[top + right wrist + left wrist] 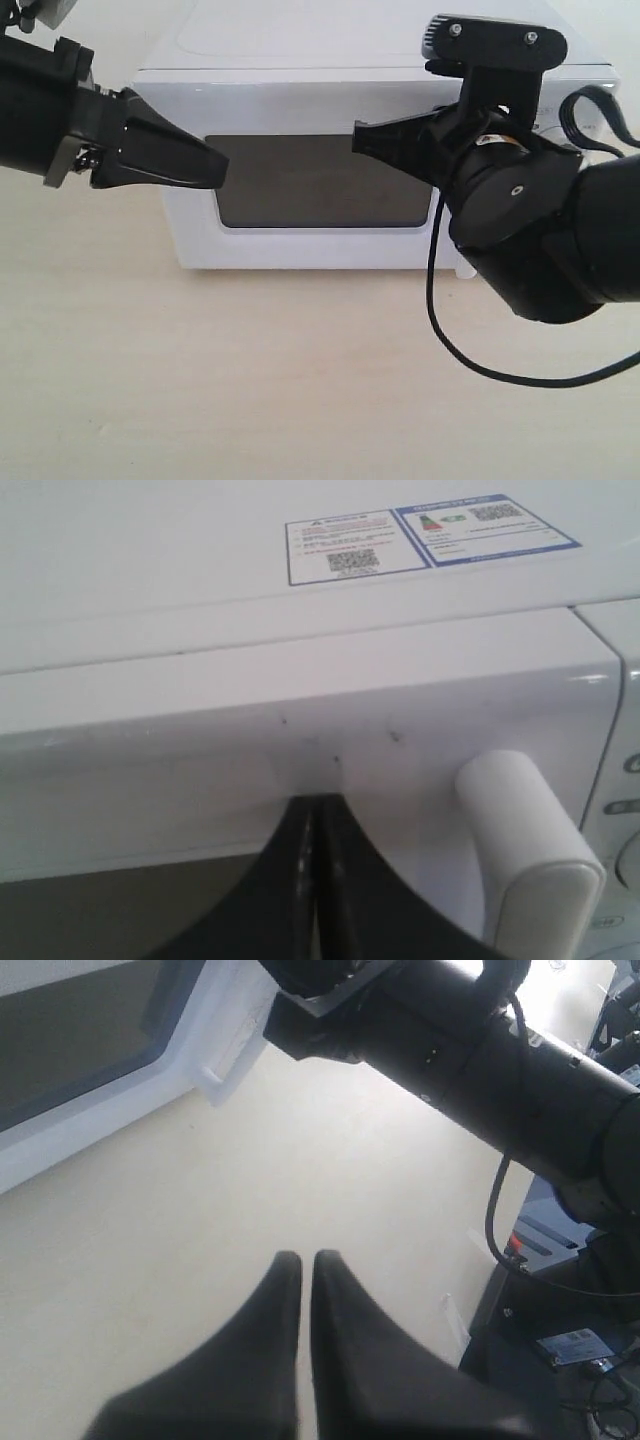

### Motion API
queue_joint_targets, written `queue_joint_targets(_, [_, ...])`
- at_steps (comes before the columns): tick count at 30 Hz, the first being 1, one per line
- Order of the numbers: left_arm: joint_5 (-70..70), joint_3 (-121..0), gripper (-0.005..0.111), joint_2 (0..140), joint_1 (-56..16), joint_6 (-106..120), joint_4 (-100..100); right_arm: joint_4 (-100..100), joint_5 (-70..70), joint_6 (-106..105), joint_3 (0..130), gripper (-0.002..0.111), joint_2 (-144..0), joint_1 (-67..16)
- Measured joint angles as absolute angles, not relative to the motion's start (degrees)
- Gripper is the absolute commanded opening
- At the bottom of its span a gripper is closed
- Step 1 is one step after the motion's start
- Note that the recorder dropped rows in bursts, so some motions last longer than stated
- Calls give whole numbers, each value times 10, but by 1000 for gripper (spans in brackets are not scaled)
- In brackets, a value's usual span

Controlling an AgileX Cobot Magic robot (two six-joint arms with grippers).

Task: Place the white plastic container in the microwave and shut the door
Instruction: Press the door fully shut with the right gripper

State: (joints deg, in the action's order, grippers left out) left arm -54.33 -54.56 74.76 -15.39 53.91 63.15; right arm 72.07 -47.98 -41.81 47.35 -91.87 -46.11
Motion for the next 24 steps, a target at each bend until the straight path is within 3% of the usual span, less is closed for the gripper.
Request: queue_joint_targets(24, [-598, -535, 4, 724, -154, 524, 641, 846, -465, -584, 473, 0, -776, -461])
